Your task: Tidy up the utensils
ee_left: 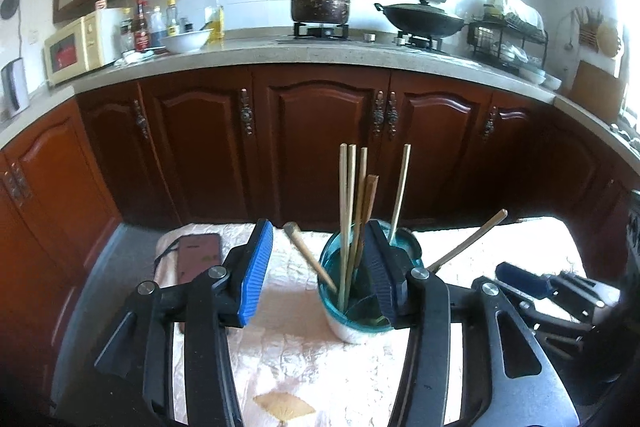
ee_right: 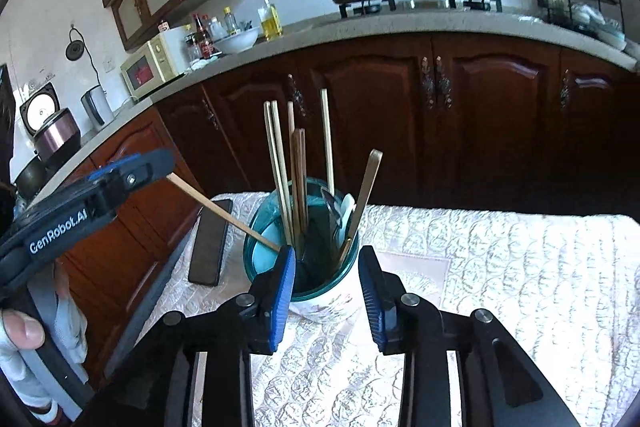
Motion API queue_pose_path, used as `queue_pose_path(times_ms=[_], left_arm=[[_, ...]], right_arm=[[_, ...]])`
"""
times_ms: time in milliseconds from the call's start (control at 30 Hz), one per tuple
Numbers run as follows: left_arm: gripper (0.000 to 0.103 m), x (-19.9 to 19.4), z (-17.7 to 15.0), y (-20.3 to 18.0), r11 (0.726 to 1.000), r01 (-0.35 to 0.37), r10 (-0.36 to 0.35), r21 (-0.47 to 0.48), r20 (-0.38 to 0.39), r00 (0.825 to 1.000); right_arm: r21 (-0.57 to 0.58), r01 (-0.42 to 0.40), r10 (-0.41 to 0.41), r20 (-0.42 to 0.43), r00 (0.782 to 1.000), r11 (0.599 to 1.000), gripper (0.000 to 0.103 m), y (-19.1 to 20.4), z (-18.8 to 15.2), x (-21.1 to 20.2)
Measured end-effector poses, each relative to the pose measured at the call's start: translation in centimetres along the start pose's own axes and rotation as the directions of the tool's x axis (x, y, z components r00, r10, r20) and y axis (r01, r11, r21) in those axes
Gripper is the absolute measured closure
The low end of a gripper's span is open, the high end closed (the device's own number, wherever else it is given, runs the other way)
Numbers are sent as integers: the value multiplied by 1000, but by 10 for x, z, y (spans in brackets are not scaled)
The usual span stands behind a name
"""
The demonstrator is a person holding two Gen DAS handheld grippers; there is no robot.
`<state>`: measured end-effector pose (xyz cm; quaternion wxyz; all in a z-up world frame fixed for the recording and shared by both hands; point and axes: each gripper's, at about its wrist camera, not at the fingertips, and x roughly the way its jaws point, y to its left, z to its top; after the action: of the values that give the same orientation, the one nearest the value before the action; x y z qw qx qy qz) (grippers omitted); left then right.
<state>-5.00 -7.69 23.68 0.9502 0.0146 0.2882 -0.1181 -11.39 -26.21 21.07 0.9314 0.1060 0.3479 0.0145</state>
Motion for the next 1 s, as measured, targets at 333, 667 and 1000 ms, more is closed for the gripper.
queue_pose_path(times_ms=[333, 667, 1000], left_arm=[[56, -18, -30, 9, 998, -39, 37, -39, -49, 998], [56, -31, -55, 10, 994, -103, 100, -32, -77, 992], [56, -44, -58, 13, 991, -125, 122, -48, -49, 991]], right_arm=[[-39, 64, -62, 42, 997, 997, 58, 24, -6, -21], [-41, 89, -87, 46, 995, 995, 49, 32, -16, -34], [-33, 98, -96, 59, 994, 995, 46, 34, -19, -45]])
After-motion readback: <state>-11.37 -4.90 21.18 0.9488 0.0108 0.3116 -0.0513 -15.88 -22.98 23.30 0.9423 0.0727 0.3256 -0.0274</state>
